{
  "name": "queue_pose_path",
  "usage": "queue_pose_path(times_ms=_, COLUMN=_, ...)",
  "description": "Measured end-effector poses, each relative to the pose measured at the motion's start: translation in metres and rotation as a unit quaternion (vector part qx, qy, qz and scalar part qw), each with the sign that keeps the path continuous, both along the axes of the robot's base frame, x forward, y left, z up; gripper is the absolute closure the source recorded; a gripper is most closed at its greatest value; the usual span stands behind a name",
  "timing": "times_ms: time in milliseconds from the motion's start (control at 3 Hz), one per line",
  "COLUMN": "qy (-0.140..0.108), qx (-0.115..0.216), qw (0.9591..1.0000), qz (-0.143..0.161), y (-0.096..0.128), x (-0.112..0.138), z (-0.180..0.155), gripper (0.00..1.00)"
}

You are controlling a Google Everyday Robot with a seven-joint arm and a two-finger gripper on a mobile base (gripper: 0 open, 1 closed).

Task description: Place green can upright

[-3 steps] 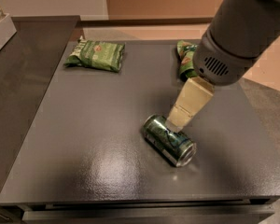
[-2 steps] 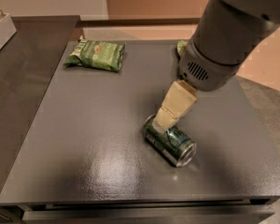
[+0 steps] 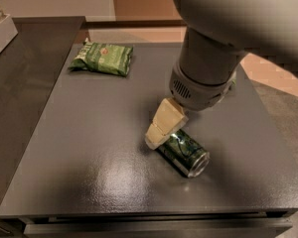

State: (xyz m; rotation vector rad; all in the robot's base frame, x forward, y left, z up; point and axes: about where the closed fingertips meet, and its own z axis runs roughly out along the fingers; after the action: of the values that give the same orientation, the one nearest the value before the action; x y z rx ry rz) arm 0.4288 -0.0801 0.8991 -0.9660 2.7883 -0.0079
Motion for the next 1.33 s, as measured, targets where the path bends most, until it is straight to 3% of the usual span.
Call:
queue_pose_path(times_ms=1000, qy=0.046, qx=-0.044, qw=0.998, qz=-0.005, y=0.017, x=-0.004, z=-0.049, gripper=0.0)
queue_pose_path(times_ms=1333, qy=0.057, qx=-0.048, qw=0.9972, qz=-0.002, y=0.018, x=-0.005, z=-0.058, gripper=0.17)
